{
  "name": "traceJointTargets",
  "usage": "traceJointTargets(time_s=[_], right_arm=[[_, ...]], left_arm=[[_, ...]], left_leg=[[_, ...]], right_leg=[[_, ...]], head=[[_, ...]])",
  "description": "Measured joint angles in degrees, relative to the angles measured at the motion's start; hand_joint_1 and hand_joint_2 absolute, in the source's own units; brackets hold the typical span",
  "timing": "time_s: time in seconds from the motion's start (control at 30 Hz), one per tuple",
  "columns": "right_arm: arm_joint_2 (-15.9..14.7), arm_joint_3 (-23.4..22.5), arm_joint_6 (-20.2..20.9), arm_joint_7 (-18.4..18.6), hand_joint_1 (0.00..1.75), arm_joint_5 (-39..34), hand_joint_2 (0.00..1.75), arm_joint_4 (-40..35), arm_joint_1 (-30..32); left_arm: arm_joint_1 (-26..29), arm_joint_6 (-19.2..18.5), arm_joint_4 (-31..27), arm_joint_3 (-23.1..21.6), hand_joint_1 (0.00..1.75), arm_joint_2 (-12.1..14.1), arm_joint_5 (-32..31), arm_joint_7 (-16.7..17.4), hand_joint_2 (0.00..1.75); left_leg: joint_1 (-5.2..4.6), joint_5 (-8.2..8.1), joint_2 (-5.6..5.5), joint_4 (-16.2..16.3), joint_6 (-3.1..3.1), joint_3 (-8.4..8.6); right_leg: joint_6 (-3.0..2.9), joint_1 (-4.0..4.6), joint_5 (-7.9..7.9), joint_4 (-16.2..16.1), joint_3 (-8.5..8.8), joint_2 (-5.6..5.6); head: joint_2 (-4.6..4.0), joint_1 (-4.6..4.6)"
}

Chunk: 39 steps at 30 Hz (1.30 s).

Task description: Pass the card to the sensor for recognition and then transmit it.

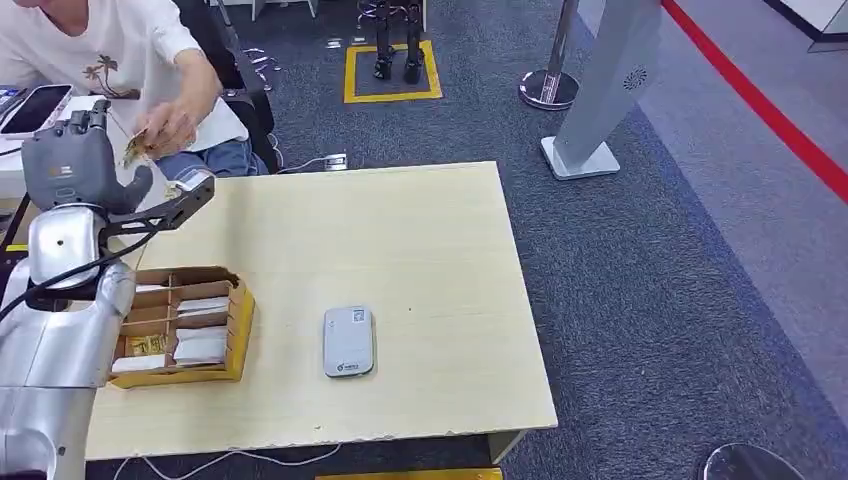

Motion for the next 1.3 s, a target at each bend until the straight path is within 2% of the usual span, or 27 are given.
traceJointTargets(time_s=[0.27,0.5,0.7,0.73,0.93,1.03,1.13,1.3], right_arm=[[0.0,-0.3,0.1,0.0,0.0,0.0,0.0,0.2,0.0],[-0.1,-1.0,0.0,0.2,0.0,-0.1,0.0,0.3,0.0],[-0.1,-1.9,-0.3,0.4,0.0,-0.2,0.0,0.3,-0.1],[-0.1,-2.1,-0.3,0.4,0.0,-0.2,0.0,0.3,0.0],[-0.1,-3.2,-0.4,0.5,0.0,-0.3,0.0,0.3,0.0],[-0.1,-3.5,-0.4,0.5,0.0,-0.3,0.0,0.3,0.0],[-0.1,-3.9,-0.5,0.6,0.0,-0.4,0.0,0.3,-0.1],[0.0,-4.8,-1.1,0.7,0.0,-1.1,0.0,0.4,-0.1]], left_arm=[[1.3,0.0,-2.3,0.6,0.0,0.1,0.0,0.0,0.0],[2.9,0.1,-4.9,1.5,0.0,0.0,0.0,-2.0,0.0],[6.9,0.0,-9.3,1.5,0.0,-0.9,0.0,-4.3,0.0],[7.7,0.1,-10.3,1.5,0.0,-1.2,0.0,-5.1,1.75],[13.6,0.2,-16.0,1.5,0.0,-4.2,0.0,-9.5,1.75],[15.3,0.2,-17.7,1.6,0.0,-5.4,0.0,-10.3,1.75],[17.1,0.2,-19.9,2.8,0.0,-7.4,0.4,-12.9,1.75],[23.2,-0.4,-24.3,3.6,0.0,-10.0,1.6,-16.3,1.75]], left_leg=[[0.0,0.0,0.0,0.0,0.0,-0.01],[0.0,0.0,-0.01,0.0,0.0,0.0],[-0.01,-0.01,0.0,0.0,0.0,0.0],[-0.01,-0.01,0.0,0.0,0.0,0.0],[-0.01,-0.02,0.0,0.0,0.01,-0.01],[-0.01,-0.01,-0.01,0.0,0.01,-0.01],[-0.01,-0.01,-0.01,0.0,0.01,-0.01],[-0.02,-0.05,0.04,0.0,0.02,0.0]], right_leg=[[0.0,0.0,0.0,0.0,0.0,-0.01],[0.0,0.0,0.0,0.0,0.0,-0.02],[0.0,0.0,0.0,0.0,0.0,0.0],[0.0,-0.01,0.0,0.0,0.0,0.0],[0.01,-0.01,-0.01,0.0,0.0,-0.01],[0.01,-0.01,-0.01,0.0,0.0,-0.02],[0.01,-0.01,-0.01,0.0,0.01,-0.03],[0.01,-0.01,-0.02,0.0,0.0,0.02]], head=[[0.0,0.0],[0.0,-0.02],[0.0,0.0],[0.0,-0.02],[0.0,0.02],[0.0,0.0],[0.0,0.0],[0.0,0.02]])
